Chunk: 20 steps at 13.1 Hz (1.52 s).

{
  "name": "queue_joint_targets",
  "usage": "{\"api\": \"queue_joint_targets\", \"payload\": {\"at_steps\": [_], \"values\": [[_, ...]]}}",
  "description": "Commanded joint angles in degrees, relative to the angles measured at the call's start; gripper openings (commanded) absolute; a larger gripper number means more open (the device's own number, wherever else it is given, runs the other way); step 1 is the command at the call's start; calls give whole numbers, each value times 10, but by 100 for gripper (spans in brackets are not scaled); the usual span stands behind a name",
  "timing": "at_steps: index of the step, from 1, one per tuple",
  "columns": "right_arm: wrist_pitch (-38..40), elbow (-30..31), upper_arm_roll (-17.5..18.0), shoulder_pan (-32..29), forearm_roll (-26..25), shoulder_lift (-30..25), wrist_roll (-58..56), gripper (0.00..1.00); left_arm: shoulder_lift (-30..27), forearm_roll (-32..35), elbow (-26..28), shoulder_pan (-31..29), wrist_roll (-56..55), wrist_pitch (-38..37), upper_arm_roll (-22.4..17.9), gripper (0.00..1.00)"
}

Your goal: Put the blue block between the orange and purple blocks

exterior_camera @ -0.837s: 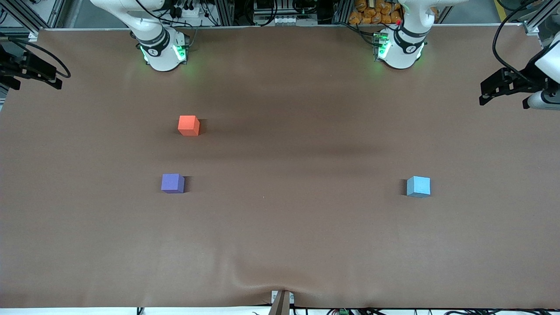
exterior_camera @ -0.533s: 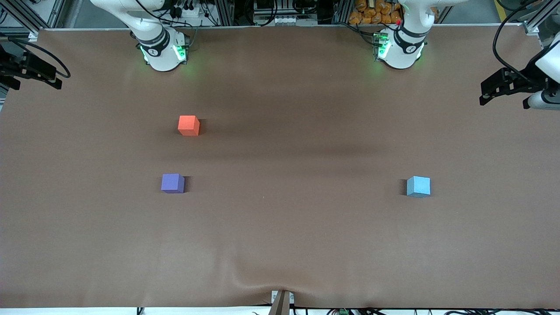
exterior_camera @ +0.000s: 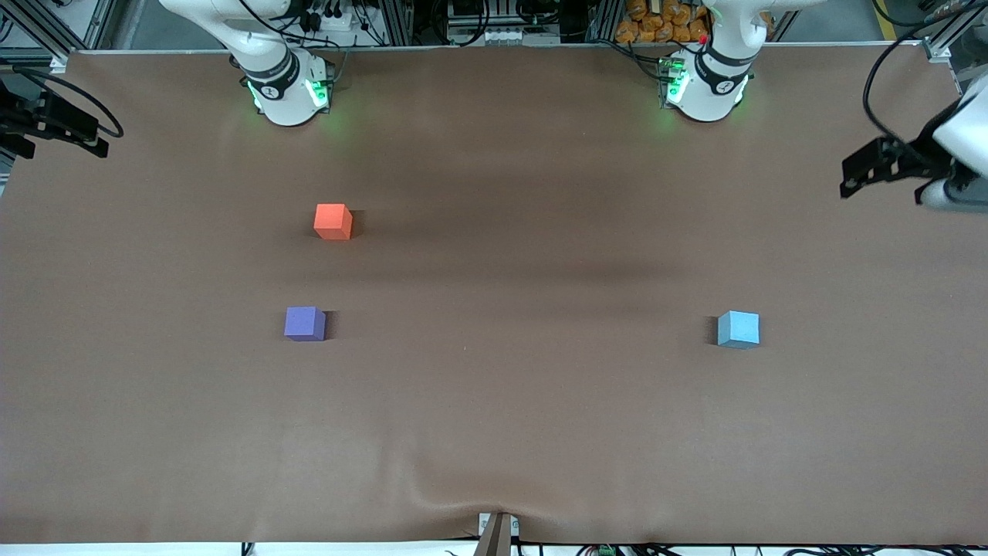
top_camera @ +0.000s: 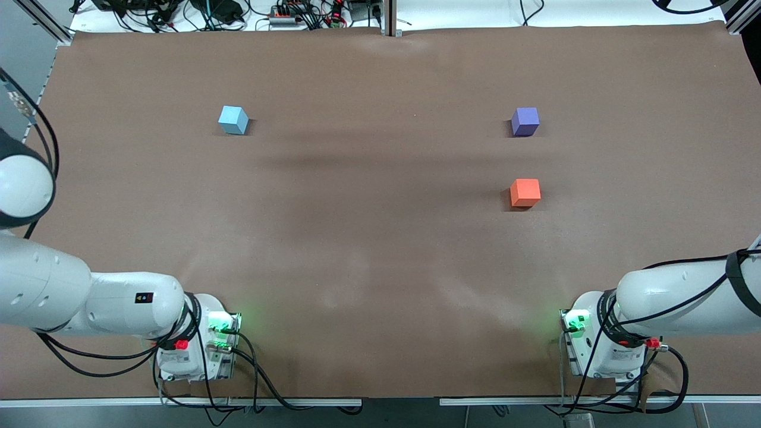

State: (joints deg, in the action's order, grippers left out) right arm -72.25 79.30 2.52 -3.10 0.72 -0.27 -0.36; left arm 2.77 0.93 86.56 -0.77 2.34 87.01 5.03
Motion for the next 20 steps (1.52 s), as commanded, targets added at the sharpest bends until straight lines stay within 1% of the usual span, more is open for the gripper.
{"api": "queue_joint_targets", "payload": {"at_steps": [1, 2, 3, 5, 7, 8, 10, 11, 12, 15, 17, 19, 20], "values": [[9, -6, 2, -5, -5, 2, -4, 100, 68, -8, -2, -5, 2, 36, 2, 100], [9, -6, 2, -4, -5, 2, -4, 100, 87, -8, 10, -4, 2, 54, 2, 100], [9, -6, 2, -5, -5, 2, -4, 100, 98, -8, 31, -4, 2, 89, 2, 100], [9, -6, 2, -4, -5, 4, -4, 100, 112, -8, 80, 2, 0, 161, 2, 100], [9, -6, 2, -4, -5, 2, -4, 100, 139, -6, 119, 3, -1, 211, 5, 100], [9, -6, 2, -4, -5, 4, -3, 100, 148, -3, 147, 3, -1, 241, 4, 100], [9, -6, 2, -4, -5, 2, -4, 100, 142, 1, 211, 2, -6, 286, 3, 100], [9, -6, 2, -4, -5, 2, -3, 100, 142, 19, 228, 1, -10, 300, 4, 100], [9, -6, 2, -4, -5, 4, -3, 100, 145, 35, 236, 0, -18, 315, 5, 100], [11, -6, 2, -5, -5, 4, -3, 100, 152, 42, 261, 0, -30, 360, 5, 100], [11, -6, 2, -5, -5, 2, -3, 100, 161, 42, 280, -5, -29, 421, 5, 100], [11, -6, 2, -9, -5, 4, -3, 100, 181, 43, 281, -4, -29, 455, 5, 100], [11, -6, 2, -10, -5, 4, -2, 100, 194, 43, 281, -5, -29, 485, 4, 100]]}}
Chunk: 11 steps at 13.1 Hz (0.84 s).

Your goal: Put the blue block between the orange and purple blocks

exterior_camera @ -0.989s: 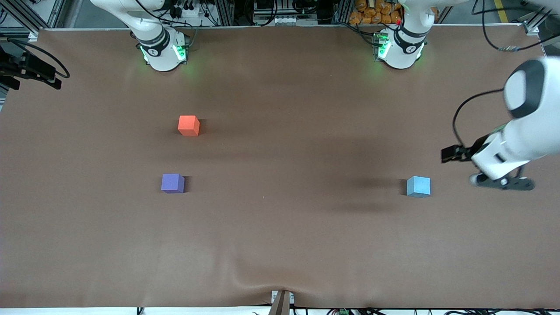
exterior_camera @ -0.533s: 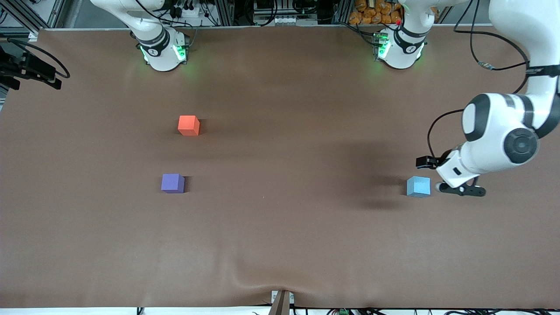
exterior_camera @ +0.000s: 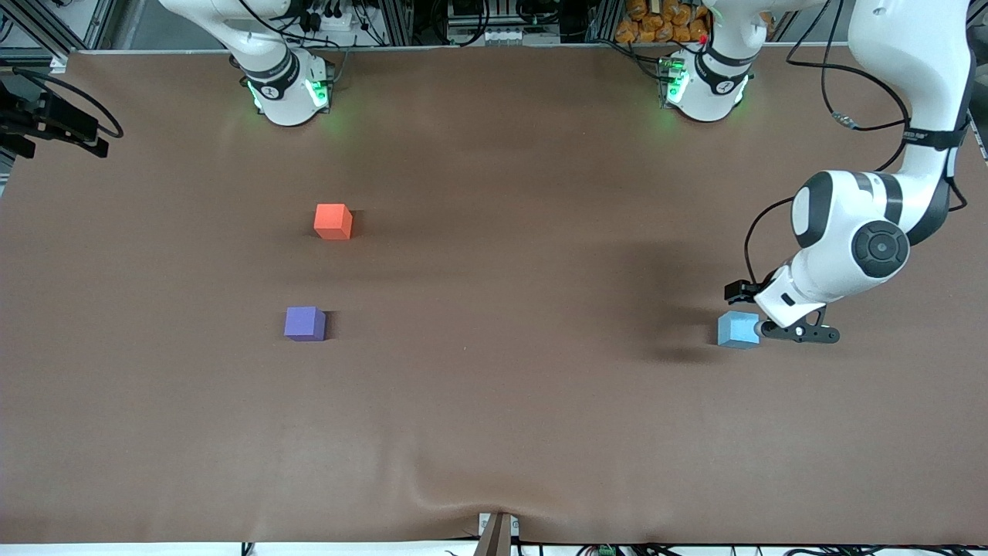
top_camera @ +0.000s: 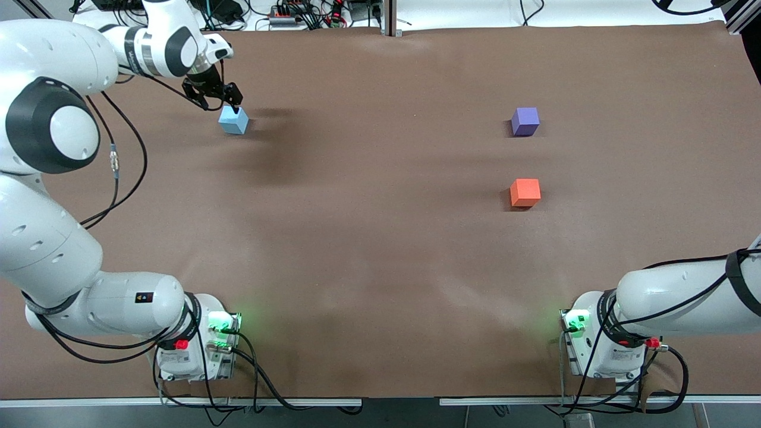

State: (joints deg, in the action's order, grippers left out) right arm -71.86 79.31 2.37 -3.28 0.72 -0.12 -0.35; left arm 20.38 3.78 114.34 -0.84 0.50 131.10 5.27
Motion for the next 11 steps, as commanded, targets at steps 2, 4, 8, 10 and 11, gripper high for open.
{"api": "queue_joint_targets", "payload": {"at_steps": [2, 4, 8, 10, 11], "values": [[8, -6, 4, -9, -5, 2, -2, 100, 47, 14, 2, -14, -10, 85, 2, 100], [8, -6, 4, -9, -5, 2, -2, 100, 72, 13, -3, -17, -10, 115, 2, 100], [8, -6, 4, -10, -5, 2, -2, 100, 109, 13, -8, -16, -11, 150, 2, 100], [8, -6, 4, -9, -5, 2, -2, 100, 113, 13, -8, -16, -10, 156, 2, 58], [8, -6, 4, -10, -5, 2, -2, 100, 107, 13, -8, -18, -8, 155, 2, 17]]}}
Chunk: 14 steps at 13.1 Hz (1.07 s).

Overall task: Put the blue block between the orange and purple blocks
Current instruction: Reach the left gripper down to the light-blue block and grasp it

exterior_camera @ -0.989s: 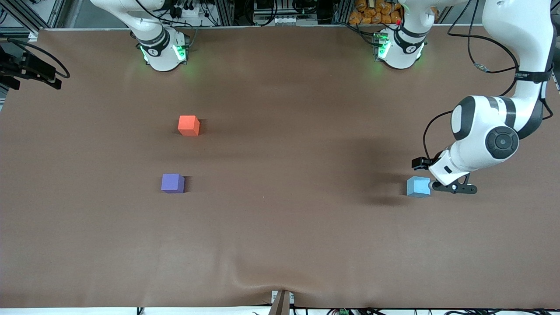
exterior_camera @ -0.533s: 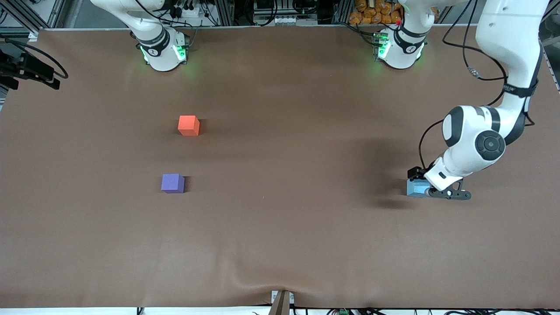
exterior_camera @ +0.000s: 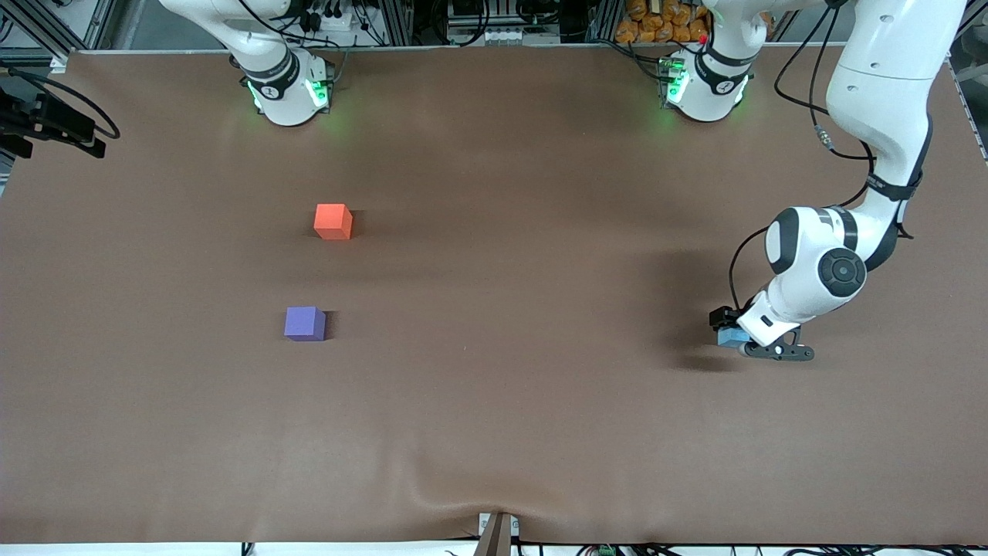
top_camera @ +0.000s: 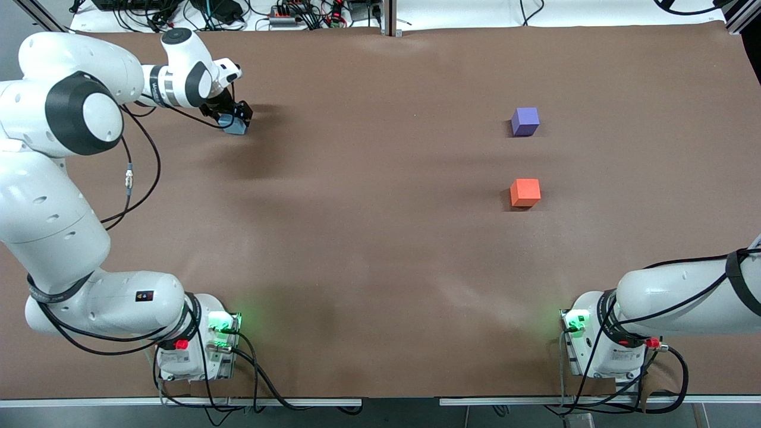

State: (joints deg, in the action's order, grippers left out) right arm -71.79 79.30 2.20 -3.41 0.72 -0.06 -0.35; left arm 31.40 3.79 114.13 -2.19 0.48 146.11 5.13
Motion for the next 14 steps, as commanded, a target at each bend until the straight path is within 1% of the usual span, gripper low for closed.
{"api": "queue_joint_targets", "payload": {"at_steps": [1, 3, 5, 6, 8, 10, 11, 12, 14], "values": [[7, -6, 5, -9, -5, 2, -2, 100, -12, 13, -6, -5, -10, 4, 3, 0], [7, -6, 5, -9, -3, 2, -2, 100, -45, 13, -2, -3, -10, -18, 3, 0], [7, -6, 5, -9, -3, 2, -2, 100, -98, 13, -6, 3, -12, -93, 6, 0], [7, -6, 5, -9, -3, 2, -1, 100, -126, 13, -7, 3, -14, -114, 8, 0], [7, -6, 5, -10, -3, 2, -1, 100, -157, 12, -19, 3, -27, -134, 38, 0], [6, -6, 5, -9, -3, 2, -1, 100, -154, 12, -63, 7, -77, -183, 93, 0], [6, -6, 5, -10, -2, 2, -1, 100, -151, 12, -82, 21, -120, -201, 117, 0], [6, -6, 5, -10, 0, 2, -1, 100, -144, 13, -95, 48, -161, -206, 125, 0], [6, -6, 5, -10, 0, 2, -1, 100, -126, 13, -113, 132, -231, -206, 125, 0]]}}
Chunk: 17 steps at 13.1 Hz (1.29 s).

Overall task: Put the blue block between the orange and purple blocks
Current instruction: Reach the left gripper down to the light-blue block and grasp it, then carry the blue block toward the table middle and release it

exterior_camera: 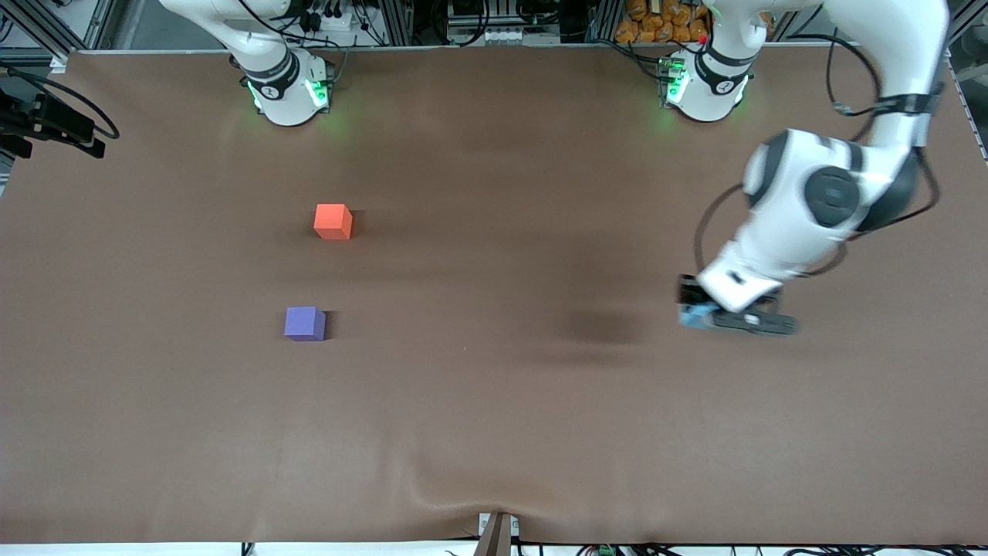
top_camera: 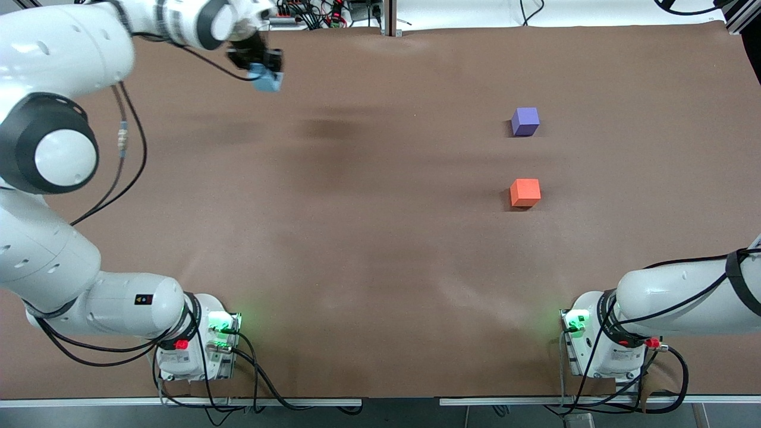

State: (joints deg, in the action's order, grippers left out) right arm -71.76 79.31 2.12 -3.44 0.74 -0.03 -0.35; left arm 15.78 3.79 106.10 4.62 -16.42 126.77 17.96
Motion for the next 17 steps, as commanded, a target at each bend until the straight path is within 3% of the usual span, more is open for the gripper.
{"api": "queue_joint_targets", "payload": {"at_steps": [1, 5, 8, 14, 15, 16, 17], "values": [[6, -6, 6, -10, 0, 1, -1, 100, 49, 13, -49, 97, -94, -13, -3, 0], [7, -6, 6, -13, 0, 1, -1, 100, 157, 29, -122, 242, -247, -13, -10, 0], [7, -6, 6, -13, 0, 1, -2, 100, 259, 95, -215, 317, -381, -13, -17, 0], [6, -6, 6, -12, 0, 3, -2, 100, 309, 110, -239, 400, -479, -6, -49, 0], [6, -6, 6, -12, 0, 3, -1, 100, 311, 110, -239, 401, -471, -6, -49, 27], [6, -6, 6, -12, 1, 6, -3, 100, 315, 112, -239, 402, -467, -6, -50, 81], [7, -6, 6, -12, 1, 8, -3, 100, 314, 132, -239, 403, -460, -6, -50, 100]]}}
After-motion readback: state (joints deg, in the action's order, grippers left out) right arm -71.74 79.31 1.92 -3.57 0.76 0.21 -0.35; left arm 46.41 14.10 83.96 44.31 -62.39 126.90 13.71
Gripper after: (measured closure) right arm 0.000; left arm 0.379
